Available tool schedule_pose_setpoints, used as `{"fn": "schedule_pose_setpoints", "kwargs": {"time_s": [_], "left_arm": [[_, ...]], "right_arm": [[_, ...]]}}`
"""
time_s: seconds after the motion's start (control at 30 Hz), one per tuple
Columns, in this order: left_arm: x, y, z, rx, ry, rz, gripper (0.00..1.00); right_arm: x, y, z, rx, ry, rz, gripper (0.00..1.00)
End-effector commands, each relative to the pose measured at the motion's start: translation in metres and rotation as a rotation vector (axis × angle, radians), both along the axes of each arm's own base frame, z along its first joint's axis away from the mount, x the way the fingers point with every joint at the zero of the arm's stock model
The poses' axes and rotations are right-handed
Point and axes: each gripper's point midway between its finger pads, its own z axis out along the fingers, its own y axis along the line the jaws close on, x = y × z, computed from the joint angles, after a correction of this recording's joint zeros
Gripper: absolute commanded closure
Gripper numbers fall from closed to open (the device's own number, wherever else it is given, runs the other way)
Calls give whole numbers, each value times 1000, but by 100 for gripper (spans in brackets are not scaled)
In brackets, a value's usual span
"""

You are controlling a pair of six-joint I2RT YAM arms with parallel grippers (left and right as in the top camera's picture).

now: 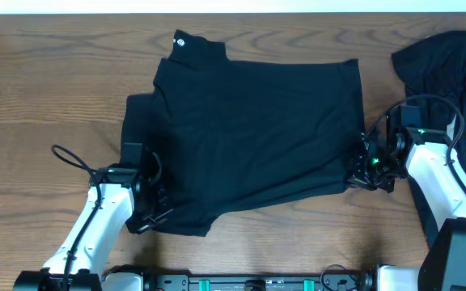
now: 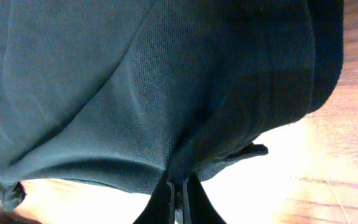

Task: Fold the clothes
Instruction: 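Lift the hem with both grippers and fold it up toward the collar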

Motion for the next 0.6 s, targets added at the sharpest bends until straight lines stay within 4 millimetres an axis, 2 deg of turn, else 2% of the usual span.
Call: {"fn": "schedule_pose_setpoints", "kwargs": {"time_s": [0.0, 0.1, 0.23, 0.4, 0.57], "left_arm": [[9, -14, 18, -86, -25, -12, 94], [10, -16, 42, -98, -35, -38, 94], [12, -15, 88, -98, -103, -82, 94], [13, -15, 140, -100, -245, -97, 94], [12, -15, 168, -100, -337, -100, 94]], "right_arm": [[7, 2, 9, 0, -39, 26, 99], [4, 2, 14, 1, -26, 28, 99], [-1, 3, 30, 2, -25, 56, 99], [-16, 6, 70, 13, -20, 61, 99], [-25, 8, 107, 18, -51, 61, 99]]}}
